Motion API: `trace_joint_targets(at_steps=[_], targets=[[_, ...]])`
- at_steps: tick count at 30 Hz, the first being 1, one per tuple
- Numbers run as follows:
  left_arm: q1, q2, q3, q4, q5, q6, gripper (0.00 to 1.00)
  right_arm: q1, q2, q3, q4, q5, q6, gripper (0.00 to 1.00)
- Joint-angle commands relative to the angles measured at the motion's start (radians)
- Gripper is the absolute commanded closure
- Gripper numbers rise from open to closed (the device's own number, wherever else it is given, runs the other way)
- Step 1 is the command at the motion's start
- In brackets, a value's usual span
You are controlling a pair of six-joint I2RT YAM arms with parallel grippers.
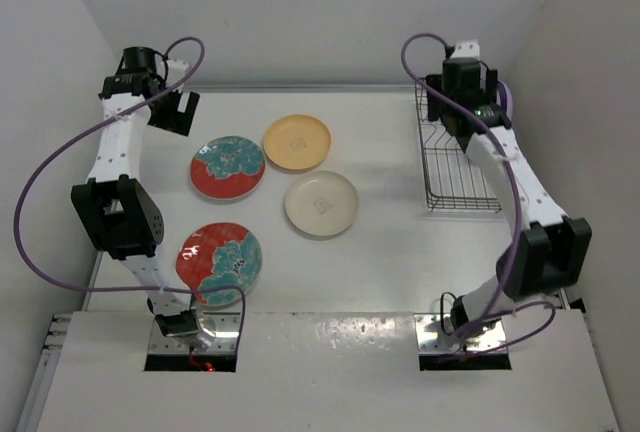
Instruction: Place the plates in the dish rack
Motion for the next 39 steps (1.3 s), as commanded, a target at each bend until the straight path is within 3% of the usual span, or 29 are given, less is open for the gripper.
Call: trace_joint_targets(at_steps=[1,3,4,6,11,18,22,26,30,31,34,38,39], targets=[[0.023,-0.1,0.048,0.028,0.108,-0.135,0.01,0.099,-0.085,-0.187,-0.159,-0.394,0.244,0.08],[0.068,-0.123,-0.013,0.088,0.186,-0.171,0.01,0.2,-0.099,-0.299,-0.086,-0.474,0.362,0.13],[0.083,-0.132,-0.031,0.097,0.308,-0.171,0.01,0.239,-0.093,-0.357,-0.065,-0.497,0.399,0.16],[0.094,-0.145,-0.076,0.097,0.368,-0.137,0.01,0.288,-0.06,-0.401,-0.016,-0.563,0.509,0.18],[0.039,-0.198,-0.185,0.108,0.193,-0.09,0.01,0.389,0.035,-0.441,0.087,-0.611,0.624,0.27],[0.039,-0.263,-0.352,0.108,0.162,-0.08,0.01,0.399,0.187,-0.473,0.162,-0.666,0.71,0.45],[0.03,-0.272,-0.397,0.108,0.207,-0.08,0.01,0.376,0.22,-0.498,0.214,-0.663,0.727,0.68],[-0.021,-0.263,-0.432,0.117,0.243,-0.062,0.03,0.341,0.234,-0.501,0.202,-0.666,0.746,1.0],[-0.113,-0.225,-0.432,0.077,0.23,0.008,0.05,0.354,0.168,-0.508,0.159,-0.593,0.63,1.0],[-0.13,-0.224,-0.432,0.067,0.212,0.018,0.05,0.36,0.108,-0.507,0.133,-0.497,0.603,1.0],[-0.167,-0.18,-0.42,0.067,0.139,0.018,0.05,0.373,-0.005,-0.493,0.09,-0.399,0.482,1.0],[-0.19,-0.125,-0.398,0.067,0.075,-0.01,0.05,0.266,-0.126,-0.413,0.052,-0.375,0.344,1.0],[-0.19,-0.103,-0.385,0.067,0.055,-0.023,0.05,0.247,-0.154,-0.327,0.039,-0.361,0.326,1.0]])
